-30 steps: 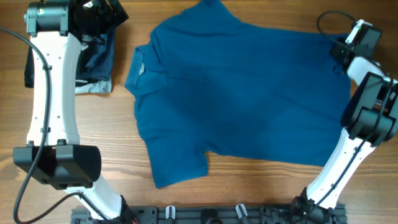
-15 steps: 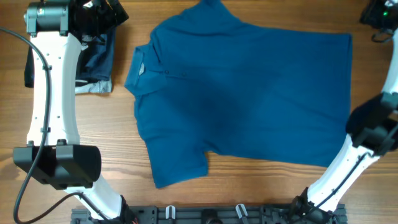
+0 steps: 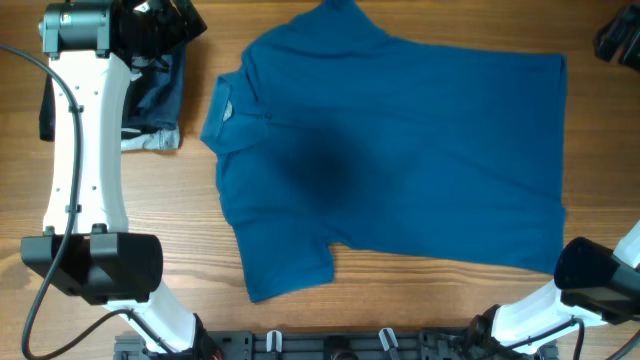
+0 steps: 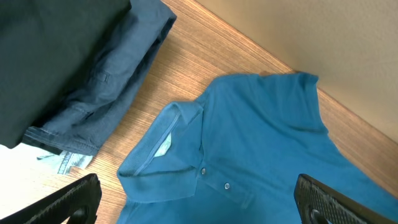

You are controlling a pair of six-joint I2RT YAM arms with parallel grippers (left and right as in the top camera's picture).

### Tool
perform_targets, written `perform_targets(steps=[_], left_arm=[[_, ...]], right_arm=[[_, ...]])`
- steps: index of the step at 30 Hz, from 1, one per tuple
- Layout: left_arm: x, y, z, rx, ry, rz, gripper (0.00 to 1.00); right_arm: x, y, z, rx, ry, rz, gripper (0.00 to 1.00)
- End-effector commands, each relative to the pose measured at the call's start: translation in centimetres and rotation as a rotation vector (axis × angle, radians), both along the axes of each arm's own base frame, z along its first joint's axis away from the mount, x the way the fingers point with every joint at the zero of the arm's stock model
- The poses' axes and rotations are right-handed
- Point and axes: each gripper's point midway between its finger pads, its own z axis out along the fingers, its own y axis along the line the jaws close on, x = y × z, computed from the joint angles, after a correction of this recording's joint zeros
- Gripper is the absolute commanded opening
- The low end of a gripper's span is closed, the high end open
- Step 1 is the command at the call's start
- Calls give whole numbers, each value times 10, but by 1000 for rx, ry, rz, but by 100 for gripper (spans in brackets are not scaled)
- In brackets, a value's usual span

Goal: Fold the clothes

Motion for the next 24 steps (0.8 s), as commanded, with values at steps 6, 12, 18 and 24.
perform_targets(steps=[6,12,18,24], left_arm=[[0,-1,-4,-7,9,0,100],[0,-1,-4,-7,9,0,100],[0,-1,-4,-7,9,0,100],[0,-1,-4,-7,9,0,100]], right_arm=[[-32,16,-6,92,89,-57,99],[-56,27,30,69,-10,-78,100],[-106,52,57,74,-99,-112,100],[-157,74,-13,154,81,-142,100]])
